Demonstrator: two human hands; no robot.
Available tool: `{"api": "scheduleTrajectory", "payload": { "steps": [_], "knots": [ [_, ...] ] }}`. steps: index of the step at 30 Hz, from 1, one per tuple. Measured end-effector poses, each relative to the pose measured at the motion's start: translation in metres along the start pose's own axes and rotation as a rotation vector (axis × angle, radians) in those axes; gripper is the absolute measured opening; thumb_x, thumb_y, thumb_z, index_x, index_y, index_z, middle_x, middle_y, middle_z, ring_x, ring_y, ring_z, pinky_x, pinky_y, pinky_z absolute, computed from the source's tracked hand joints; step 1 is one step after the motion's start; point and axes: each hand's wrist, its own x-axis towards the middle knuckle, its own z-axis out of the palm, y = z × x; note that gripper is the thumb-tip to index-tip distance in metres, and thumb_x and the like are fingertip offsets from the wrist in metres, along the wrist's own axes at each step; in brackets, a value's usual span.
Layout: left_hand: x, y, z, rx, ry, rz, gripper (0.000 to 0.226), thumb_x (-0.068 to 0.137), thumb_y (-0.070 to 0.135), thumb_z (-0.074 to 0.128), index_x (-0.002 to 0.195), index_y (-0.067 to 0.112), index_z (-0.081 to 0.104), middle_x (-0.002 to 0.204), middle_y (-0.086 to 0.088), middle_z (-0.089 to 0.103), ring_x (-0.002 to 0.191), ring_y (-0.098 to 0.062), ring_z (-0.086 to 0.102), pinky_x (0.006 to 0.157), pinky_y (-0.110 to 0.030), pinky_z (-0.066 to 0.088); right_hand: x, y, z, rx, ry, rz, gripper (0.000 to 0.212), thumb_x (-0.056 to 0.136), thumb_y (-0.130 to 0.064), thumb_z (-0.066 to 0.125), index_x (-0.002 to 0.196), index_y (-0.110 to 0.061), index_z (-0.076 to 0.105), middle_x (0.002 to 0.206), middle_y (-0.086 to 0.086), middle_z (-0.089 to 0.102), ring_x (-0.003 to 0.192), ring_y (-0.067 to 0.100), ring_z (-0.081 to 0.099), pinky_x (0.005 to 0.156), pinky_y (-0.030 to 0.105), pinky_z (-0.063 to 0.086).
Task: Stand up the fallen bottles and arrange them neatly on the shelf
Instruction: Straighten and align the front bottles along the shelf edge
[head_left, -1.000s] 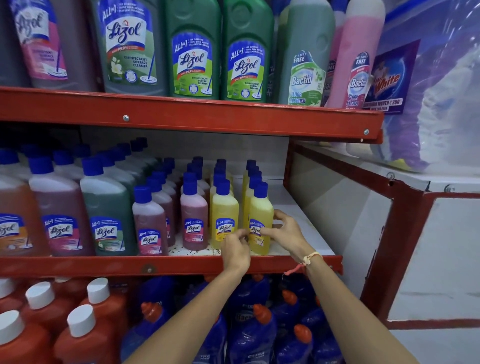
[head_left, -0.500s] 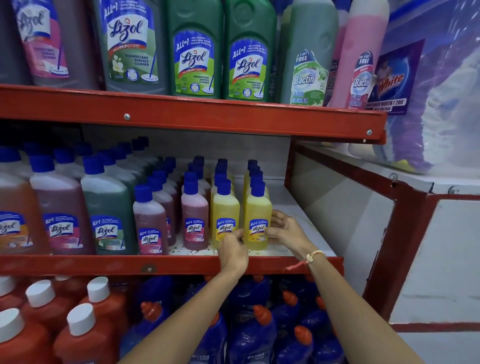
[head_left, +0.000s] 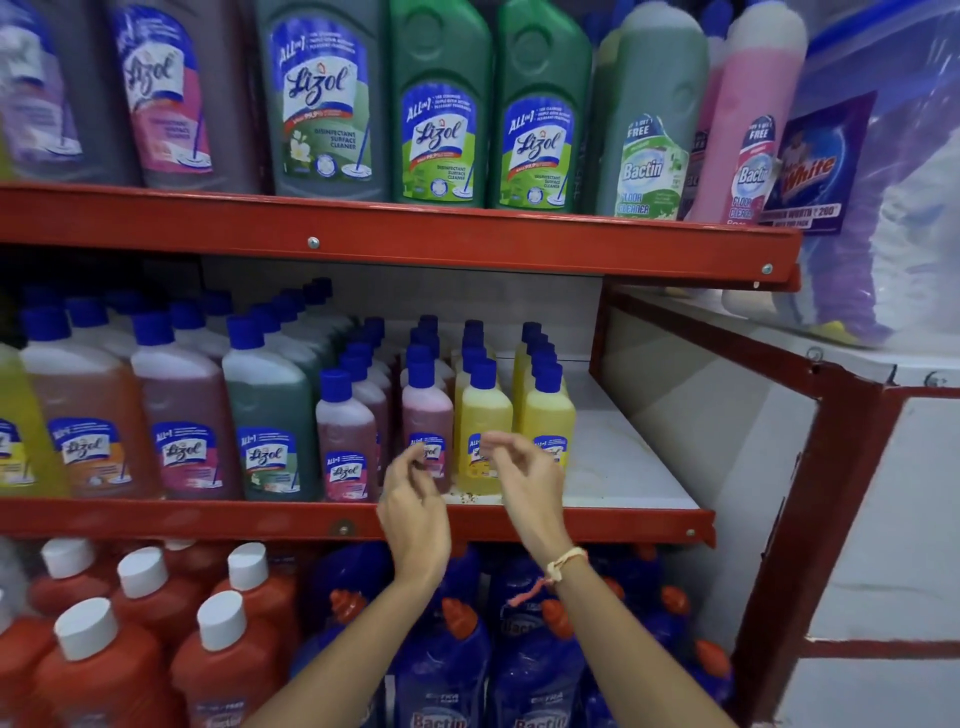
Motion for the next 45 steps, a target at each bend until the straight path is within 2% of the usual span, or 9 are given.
{"api": "scheduleTrajectory", "payload": {
  "steps": [2,4,8,10,19,25,31,36,45],
  "knots": [
    [0.003,-0.001,-0.012,0.001,-0.026,-0.084,0.04,0.098,0.019,0.034,0.134,0.014,0.05,0.135,-0.011,0.058,0.125,-0.027,0.052,0.107,-0.036,0.036,-0.009,-0.001,0.02,0.014,-0.087,0.123,0.03,0.095,-0.021,0.048,0.117,-0.013,0.067,0.122,0.006,0.068,0.111,0.023,0.064,0.095,0.034,0.05],
    [0.007,-0.003,-0.017,-0.011,-0.1,-0.162,0.046,0.099,0.025,0.029,0.141,0.012,0.041,0.146,-0.012,0.048,0.136,-0.027,0.042,0.113,-0.034,0.028,-0.015,0.0,0.035,-0.006,-0.106,0.198,0.04,0.098,-0.028,0.04,0.124,-0.007,0.062,0.131,0.006,0.063,0.119,0.024,0.059,0.1,0.033,0.044],
    [0.018,-0.001,-0.018,-0.051,-0.181,-0.245,0.05,0.097,0.032,0.027,0.133,0.006,0.051,0.14,-0.016,0.054,0.131,-0.029,0.047,0.115,-0.041,0.031,-0.014,-0.008,0.048,-0.003,-0.085,0.241,0.049,0.099,-0.034,0.034,0.085,-0.001,0.067,0.085,0.008,0.069,0.082,0.021,0.06,0.072,0.033,0.042],
    [0.021,0.004,-0.018,-0.042,-0.183,-0.262,0.051,0.097,0.033,0.027,0.122,0.002,0.059,0.131,-0.019,0.06,0.124,-0.033,0.051,0.11,-0.041,0.035,-0.011,-0.009,0.051,0.009,-0.085,0.27,0.049,0.098,-0.034,0.032,0.084,-0.004,0.068,0.082,0.006,0.071,0.076,0.018,0.06,0.067,0.031,0.044],
    [0.025,0.006,-0.026,-0.005,-0.204,-0.276,0.05,0.095,0.039,0.029,0.097,0.007,0.068,0.103,-0.012,0.068,0.1,-0.028,0.06,0.093,-0.039,0.044,-0.011,-0.012,0.056,0.058,-0.099,0.336,0.046,0.092,-0.042,0.034,0.07,-0.017,0.066,0.075,-0.013,0.066,0.089,0.016,0.063,0.099,0.044,0.049],
    [0.014,0.011,-0.037,0.042,-0.132,-0.202,0.048,0.097,0.032,0.031,0.091,0.001,0.068,0.095,-0.013,0.065,0.097,-0.027,0.053,0.084,-0.032,0.033,-0.02,-0.027,0.054,0.003,-0.079,0.293,0.049,0.088,-0.043,0.036,0.097,-0.001,0.058,0.106,0.004,0.072,0.106,0.027,0.065,0.101,0.049,0.046],
    [0.005,0.015,-0.046,0.079,-0.15,-0.208,0.048,0.097,0.035,0.03,0.074,0.007,0.062,0.09,-0.014,0.065,0.101,-0.032,0.055,0.087,-0.038,0.036,-0.028,-0.034,0.055,0.004,-0.059,0.301,0.058,0.079,-0.051,0.038,0.099,0.001,0.056,0.101,0.004,0.069,0.105,0.031,0.065,0.099,0.054,0.047],
    [0.002,0.02,-0.054,0.093,-0.124,-0.198,0.051,0.097,0.032,0.028,0.094,0.001,0.068,0.107,-0.023,0.067,0.112,-0.038,0.053,0.097,-0.042,0.038,-0.034,-0.039,0.056,0.02,-0.066,0.293,0.073,0.071,-0.058,0.037,0.102,0.006,0.054,0.103,0.01,0.069,0.104,0.032,0.065,0.098,0.055,0.047],
    [-0.001,0.019,-0.058,0.077,-0.118,-0.193,0.051,0.096,0.032,0.031,0.082,-0.001,0.067,0.087,-0.014,0.065,0.094,-0.029,0.055,0.085,-0.037,0.037,-0.033,-0.04,0.059,0.01,-0.037,0.289,0.081,0.07,-0.06,0.038,0.107,0.01,0.051,0.108,0.02,0.066,0.104,0.036,0.064,0.098,0.057,0.046]
  ]
}}
